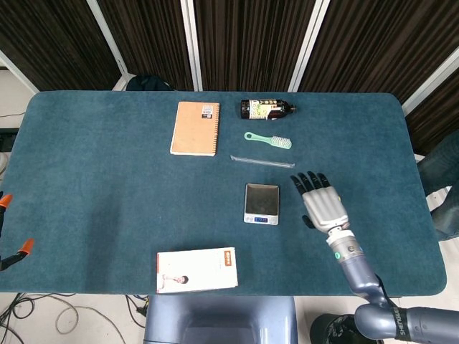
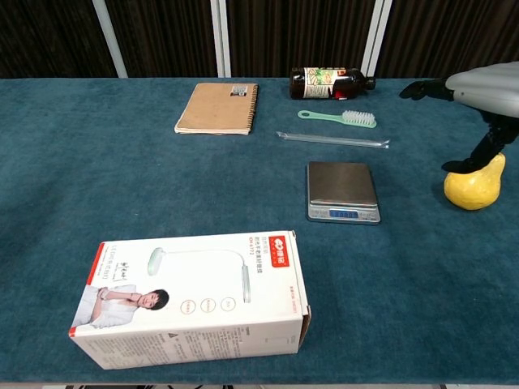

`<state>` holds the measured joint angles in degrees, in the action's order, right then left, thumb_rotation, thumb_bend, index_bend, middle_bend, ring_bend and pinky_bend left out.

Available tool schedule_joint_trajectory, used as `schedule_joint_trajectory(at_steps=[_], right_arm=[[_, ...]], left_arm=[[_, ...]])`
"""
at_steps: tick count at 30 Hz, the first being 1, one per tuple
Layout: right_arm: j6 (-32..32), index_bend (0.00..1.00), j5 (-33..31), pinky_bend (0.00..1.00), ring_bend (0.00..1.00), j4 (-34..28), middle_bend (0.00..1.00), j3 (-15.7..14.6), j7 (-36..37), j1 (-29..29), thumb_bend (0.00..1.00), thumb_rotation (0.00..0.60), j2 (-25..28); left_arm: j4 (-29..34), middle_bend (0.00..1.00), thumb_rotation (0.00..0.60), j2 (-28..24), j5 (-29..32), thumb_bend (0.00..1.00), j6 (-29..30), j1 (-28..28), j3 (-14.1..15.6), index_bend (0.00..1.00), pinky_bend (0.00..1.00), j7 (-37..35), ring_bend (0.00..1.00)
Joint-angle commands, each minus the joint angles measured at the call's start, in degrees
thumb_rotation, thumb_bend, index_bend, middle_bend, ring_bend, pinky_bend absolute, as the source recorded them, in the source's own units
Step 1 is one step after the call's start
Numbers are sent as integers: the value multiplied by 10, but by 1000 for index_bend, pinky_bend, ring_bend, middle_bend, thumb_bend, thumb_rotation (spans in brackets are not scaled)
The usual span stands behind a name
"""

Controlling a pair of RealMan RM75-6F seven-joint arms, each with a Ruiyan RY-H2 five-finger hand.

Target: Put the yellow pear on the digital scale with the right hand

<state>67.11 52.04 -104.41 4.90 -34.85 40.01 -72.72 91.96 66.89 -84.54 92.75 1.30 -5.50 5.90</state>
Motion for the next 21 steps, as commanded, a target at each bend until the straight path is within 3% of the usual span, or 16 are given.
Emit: schedule_joint_trajectory(at_steps=[1,7,14,21], right_arm=[[9,0,-17,50,4,5,77,15,77,-35,345,600,31],[-18,0,-22,49,0,19,72,30,208,-76,339,600,58],[-63,0,6,49,0,85,72,39,388,-120,327,600,32],[-72,0,28,48,0,164,72,42,448,-132,327,600,-20]], left_arm=[[0,55,600,1,-1,187,0,0,0,92,44,1,0],[1,55,600,1,-3,187,2,0,1,91,44,3,0],[1,55,600,3,-6,187,2,-1,3,91,44,7,0],[1,55,600,5,-6,187,4,-1,3,93,44,11,0]])
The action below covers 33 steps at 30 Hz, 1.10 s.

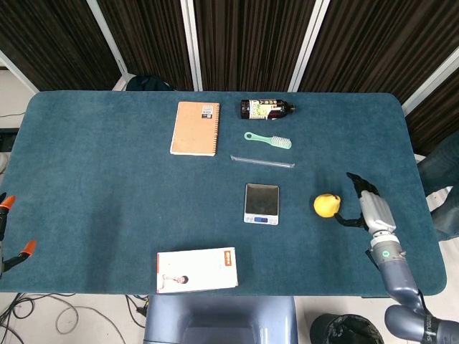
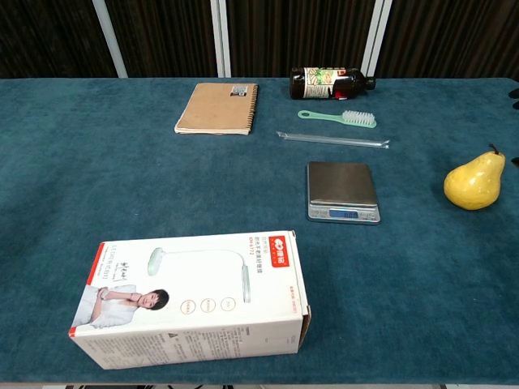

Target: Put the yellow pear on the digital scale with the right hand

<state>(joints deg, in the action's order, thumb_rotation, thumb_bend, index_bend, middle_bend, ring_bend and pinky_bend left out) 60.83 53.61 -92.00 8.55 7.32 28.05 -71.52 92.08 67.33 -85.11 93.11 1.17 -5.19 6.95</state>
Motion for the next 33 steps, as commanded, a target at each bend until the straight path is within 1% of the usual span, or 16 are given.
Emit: schedule_joint_trajectory(at_steps=[1,7,13,21,27,33], right_arm=[[-9,0,11,49,0,50,72,8,31,-13,327,600,-41],[-10,0,-6,49,0,91,72,22,35,-13,327,600,-83],[-8,0,-16,48,0,99,72,29,21,-12,327,600,-103],[-19,0,-37,49,4,106,72,40,-17,2,328,600,-131],[-26,0,-57,49,35,114,71,46,-44,10,328,600,-147],[-30,0,-77,78,101,130,72,54,-54,12,328,600,-162]], left_arm=[[0,55,600,0,0,187,1,0,0,93,44,1,0],[-1,55,600,1,0,187,0,1,0,93,44,2,0],[-1,55,600,1,0,187,-1,1,0,93,44,3,0],[-1,54,600,2,0,188,-1,0,0,97,45,5,0],[-1,54,600,2,1,187,-2,1,-1,98,44,5,0],[-2,52,600,1,2,187,-1,1,-2,98,44,5,0]])
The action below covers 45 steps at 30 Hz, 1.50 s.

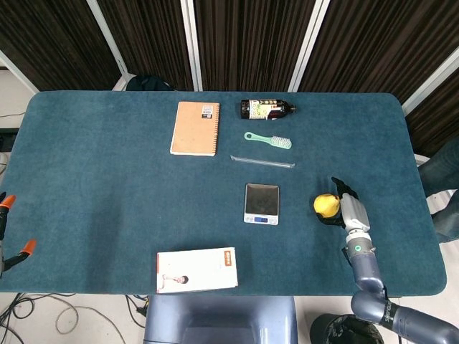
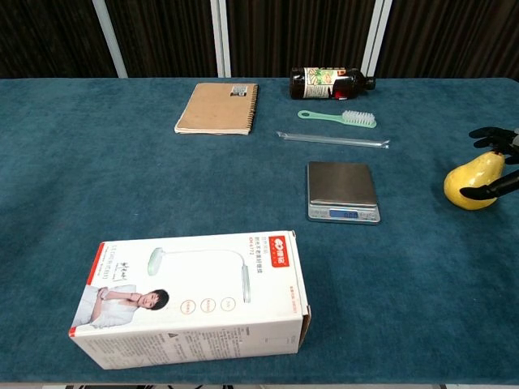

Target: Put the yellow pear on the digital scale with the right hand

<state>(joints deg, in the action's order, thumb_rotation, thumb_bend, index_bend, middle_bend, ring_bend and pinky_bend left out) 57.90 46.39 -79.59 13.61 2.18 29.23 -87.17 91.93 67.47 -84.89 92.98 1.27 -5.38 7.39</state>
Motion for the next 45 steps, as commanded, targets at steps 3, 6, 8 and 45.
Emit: schedule_joint_trajectory(at_steps=[3,6,8,45], right_arm=[[2,0,-5,127,184,14,71,6,-6,1,328,600,-11],[6,2,-2,230,308,23,72,7,-9,1,328,600,-19],[5,3,-2,285,368,29,72,7,-13,1,328,600,-24],[25,17,-7,717,462,-67,72,76,-188,118,328,600,-72]], left_arm=[[0,52,600,0,0,187,-1,0,0,98,44,1,0],[0,52,600,1,-1,187,-3,1,1,98,45,3,0],[0,52,600,2,-1,187,-3,1,2,99,45,4,0],[0,51,600,-2,6,187,-5,1,-2,104,44,-6,0]])
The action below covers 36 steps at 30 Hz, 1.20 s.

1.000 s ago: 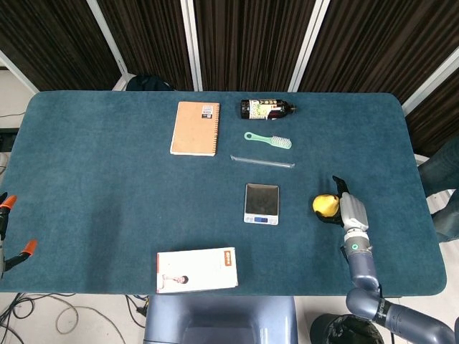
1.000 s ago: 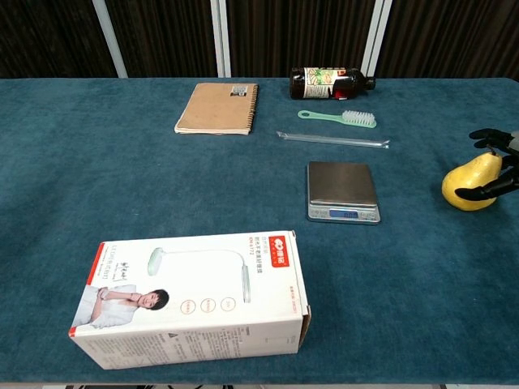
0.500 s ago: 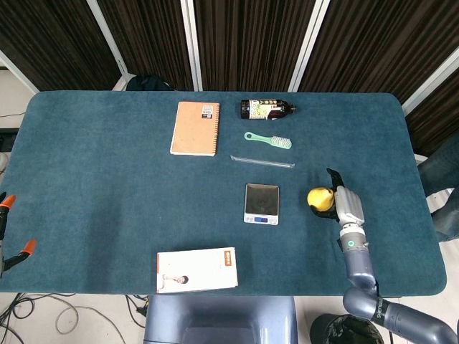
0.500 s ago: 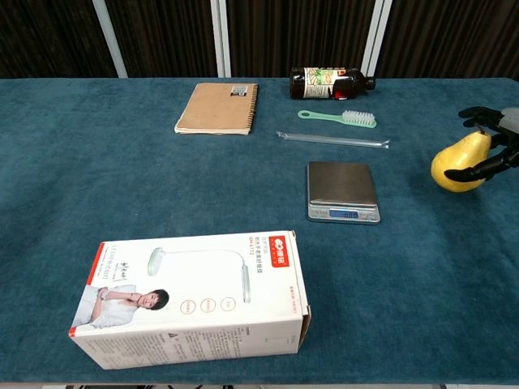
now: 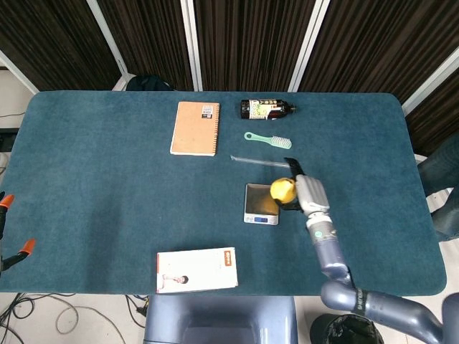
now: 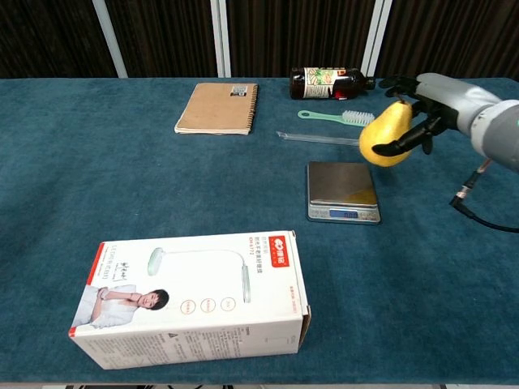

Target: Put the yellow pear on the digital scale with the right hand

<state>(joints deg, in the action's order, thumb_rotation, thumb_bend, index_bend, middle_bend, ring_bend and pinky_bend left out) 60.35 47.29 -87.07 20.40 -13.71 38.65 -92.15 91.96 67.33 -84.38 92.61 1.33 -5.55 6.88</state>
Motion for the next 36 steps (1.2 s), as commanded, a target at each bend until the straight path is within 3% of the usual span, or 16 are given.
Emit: schedule_joint_trajectory(at_steps=[1,12,23,24,26,27,36], right_arm=[[1,17,-18,730,462,10,72,9,-36,29,328,600,-27],[19,17,-65,805,462,51,72,11,-100,69,327,600,-92],[23,17,-66,854,463,67,72,3,-102,66,328,600,-99],[22,17,-64,769,462,66,72,2,-101,65,328,600,-98],[21,17,-60,444,461,64,72,-2,-101,62,329,600,-94],[20,17,-60,350,456,63,72,-4,-101,61,328,600,-93],[7,17,-63,336,287,55,44,-5,-96,58,327,600,-83]], left_arm=[[-1,51,600,-1,2,187,-1,0,-1,104,44,-2,0],[-1,51,600,-6,8,187,-4,1,-4,104,44,-15,0],[-2,51,600,-7,9,187,-6,1,-5,104,44,-15,0],[-1,51,600,-7,9,187,-5,1,-5,104,44,-15,0],[-2,51,600,-7,9,187,-4,1,-5,104,44,-14,0],[-1,51,600,-6,8,187,-4,1,-4,104,44,-14,0],[0,51,600,-5,8,187,-5,1,-3,104,45,-7,1]])
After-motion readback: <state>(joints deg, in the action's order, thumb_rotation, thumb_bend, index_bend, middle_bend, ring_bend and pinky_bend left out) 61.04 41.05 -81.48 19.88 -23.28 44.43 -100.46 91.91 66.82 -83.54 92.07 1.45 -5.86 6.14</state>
